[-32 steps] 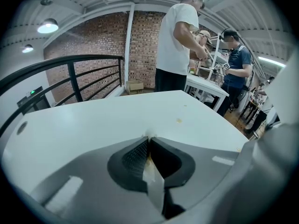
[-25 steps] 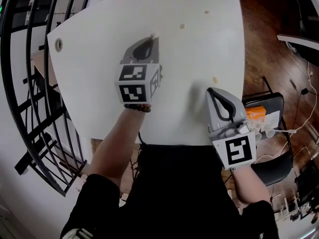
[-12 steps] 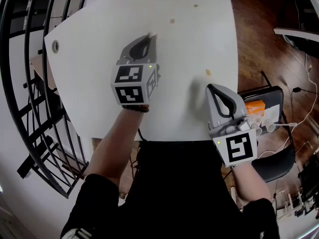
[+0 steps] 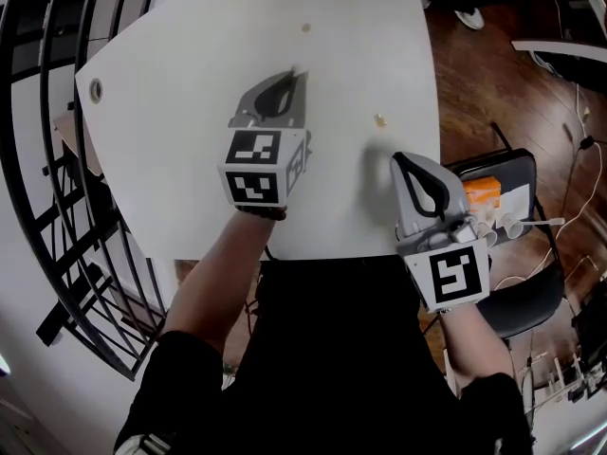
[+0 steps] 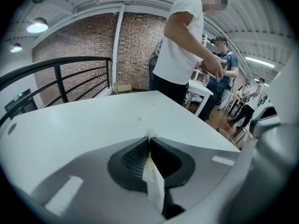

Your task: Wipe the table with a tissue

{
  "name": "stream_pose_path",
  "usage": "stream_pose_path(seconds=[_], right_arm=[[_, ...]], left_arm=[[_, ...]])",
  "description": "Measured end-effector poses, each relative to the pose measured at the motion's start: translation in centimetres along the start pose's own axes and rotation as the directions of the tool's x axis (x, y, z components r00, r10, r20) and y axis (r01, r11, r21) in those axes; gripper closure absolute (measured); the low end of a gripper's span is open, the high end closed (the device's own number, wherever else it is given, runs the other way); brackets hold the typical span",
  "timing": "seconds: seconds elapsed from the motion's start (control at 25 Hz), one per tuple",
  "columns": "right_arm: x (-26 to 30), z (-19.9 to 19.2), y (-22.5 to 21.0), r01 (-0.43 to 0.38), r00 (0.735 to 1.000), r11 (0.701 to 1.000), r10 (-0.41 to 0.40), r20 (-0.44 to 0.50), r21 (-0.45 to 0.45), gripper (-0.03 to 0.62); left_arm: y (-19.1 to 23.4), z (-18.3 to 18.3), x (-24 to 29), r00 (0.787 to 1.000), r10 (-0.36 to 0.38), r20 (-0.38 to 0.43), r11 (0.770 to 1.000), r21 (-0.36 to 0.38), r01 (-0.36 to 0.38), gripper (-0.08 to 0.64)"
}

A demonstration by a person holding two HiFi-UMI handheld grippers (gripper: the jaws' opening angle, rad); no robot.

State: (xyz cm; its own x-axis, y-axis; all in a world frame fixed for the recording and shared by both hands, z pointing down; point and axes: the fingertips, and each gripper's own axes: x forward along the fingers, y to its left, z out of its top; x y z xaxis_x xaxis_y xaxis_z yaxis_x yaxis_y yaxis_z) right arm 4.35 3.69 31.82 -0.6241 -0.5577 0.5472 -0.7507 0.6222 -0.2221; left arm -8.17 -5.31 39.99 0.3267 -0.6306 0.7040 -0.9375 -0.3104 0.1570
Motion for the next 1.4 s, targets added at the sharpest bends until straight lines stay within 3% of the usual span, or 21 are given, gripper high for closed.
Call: stream_pose_path(seconds=[0.72,1.4], right_arm=[[-3.3,-1.4,-1.5,0.058,0.998,0.998,-0.059,0.028,0.034,0.6],[-5.0,-2.0,-2.5,0.091,0.994,0.994,-0.094,0.048,0.065,0.6]], left_arm=[[-8.0,-2.3,0.7,0.989,-0.132,-0.063,0.988,0.075,0.137,0.529],[-10.3,-3.6,1.2,0.979,-0.163,-0.123,0.977,0.118,0.177,0.529]])
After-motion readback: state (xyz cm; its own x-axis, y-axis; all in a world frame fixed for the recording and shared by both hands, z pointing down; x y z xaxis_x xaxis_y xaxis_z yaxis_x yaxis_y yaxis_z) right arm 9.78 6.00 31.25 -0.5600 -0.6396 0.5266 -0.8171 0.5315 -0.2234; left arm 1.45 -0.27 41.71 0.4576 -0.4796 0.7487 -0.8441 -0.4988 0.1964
